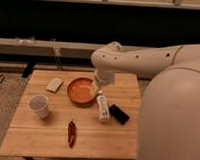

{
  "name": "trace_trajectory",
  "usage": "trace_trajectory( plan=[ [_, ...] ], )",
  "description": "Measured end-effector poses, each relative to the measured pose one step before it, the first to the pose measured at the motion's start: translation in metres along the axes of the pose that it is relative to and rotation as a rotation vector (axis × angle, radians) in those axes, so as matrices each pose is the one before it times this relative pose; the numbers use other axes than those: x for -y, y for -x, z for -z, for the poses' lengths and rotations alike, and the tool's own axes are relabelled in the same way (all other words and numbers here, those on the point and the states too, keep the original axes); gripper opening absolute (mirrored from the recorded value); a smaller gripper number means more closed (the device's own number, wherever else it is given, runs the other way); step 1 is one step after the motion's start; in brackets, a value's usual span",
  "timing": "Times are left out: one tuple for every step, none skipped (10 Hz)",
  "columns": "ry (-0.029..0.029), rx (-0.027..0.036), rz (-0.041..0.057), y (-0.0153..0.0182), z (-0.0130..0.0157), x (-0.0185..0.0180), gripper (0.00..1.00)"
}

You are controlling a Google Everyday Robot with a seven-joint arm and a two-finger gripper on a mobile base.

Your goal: Knock the bottle over

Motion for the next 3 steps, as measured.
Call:
trace_trajectory(
  plan=[
    [0.02813, 0.01053, -0.01542, -0.00120, 0.00239, 0.00405, 0.80],
    [0.01023, 0.00336, -0.00363, 0.00042, 0.00046, -0.00054, 0.80],
    [0.00197, 0.00041, 0.00438, 0.00159, -0.00033, -0.00258, 0.80]
  ],
)
